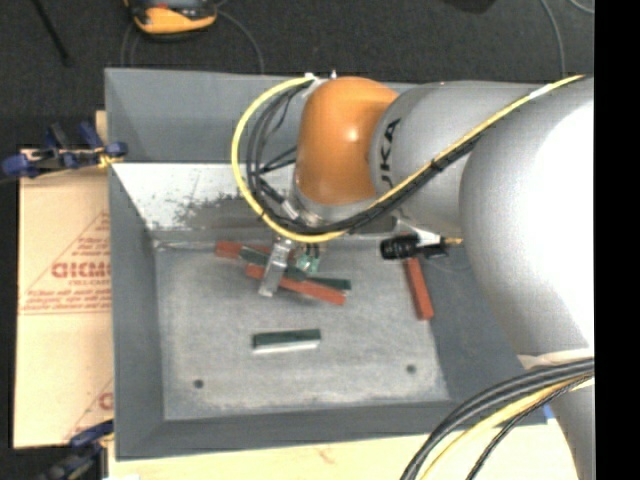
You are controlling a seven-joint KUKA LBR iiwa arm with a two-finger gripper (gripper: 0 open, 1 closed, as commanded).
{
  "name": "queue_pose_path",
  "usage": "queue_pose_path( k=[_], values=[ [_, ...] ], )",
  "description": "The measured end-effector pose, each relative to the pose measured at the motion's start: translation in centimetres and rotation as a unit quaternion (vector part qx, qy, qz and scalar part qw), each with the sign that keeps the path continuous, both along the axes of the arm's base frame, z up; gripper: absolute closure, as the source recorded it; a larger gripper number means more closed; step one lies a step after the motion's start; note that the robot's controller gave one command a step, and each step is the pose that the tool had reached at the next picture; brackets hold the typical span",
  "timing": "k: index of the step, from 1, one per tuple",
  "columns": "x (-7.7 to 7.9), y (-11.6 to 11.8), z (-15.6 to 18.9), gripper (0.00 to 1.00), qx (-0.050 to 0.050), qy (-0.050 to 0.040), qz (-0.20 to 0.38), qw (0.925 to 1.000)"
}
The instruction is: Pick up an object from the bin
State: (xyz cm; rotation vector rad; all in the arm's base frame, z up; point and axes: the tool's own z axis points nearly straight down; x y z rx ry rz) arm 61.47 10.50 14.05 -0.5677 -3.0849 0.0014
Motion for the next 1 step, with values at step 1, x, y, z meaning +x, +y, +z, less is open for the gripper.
queue_pose_path(
  k=[1],
  values=[
    [0.13,0.02,2.18,1.00,0.000,-0.0024,0.000,1.0000]
  ],
)
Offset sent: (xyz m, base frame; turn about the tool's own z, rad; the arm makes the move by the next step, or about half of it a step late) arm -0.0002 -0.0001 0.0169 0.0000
